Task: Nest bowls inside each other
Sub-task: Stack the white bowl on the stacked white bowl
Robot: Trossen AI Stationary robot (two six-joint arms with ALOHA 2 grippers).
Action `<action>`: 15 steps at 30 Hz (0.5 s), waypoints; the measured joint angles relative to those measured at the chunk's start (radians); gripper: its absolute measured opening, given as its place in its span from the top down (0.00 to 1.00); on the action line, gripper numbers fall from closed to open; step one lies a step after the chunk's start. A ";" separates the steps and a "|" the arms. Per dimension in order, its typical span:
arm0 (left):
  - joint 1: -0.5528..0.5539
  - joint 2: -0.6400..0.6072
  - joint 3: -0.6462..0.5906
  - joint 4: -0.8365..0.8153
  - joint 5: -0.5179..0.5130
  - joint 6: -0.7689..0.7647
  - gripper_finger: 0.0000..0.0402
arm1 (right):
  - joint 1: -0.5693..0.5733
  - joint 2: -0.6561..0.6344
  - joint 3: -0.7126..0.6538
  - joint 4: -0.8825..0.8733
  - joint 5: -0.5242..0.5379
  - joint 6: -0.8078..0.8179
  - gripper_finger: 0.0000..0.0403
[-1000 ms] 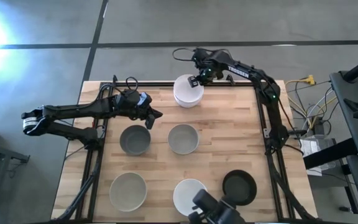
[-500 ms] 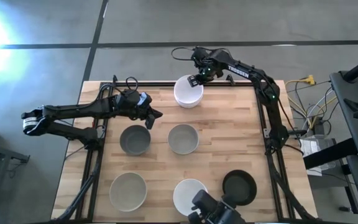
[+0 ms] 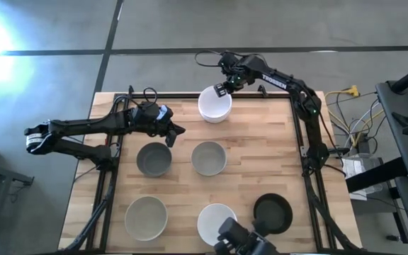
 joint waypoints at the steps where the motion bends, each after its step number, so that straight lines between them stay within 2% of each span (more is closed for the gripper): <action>1: 0.000 0.000 0.000 0.000 0.000 0.000 1.00 | 0.001 0.001 -0.002 0.005 0.000 -0.007 0.92; 4: 0.000 0.000 0.000 0.000 0.000 -0.001 1.00 | 0.006 0.002 -0.004 0.020 0.006 -0.022 0.97; 15: 0.000 0.000 0.000 0.000 0.000 -0.001 1.00 | 0.005 0.002 -0.096 0.025 0.008 -0.025 0.98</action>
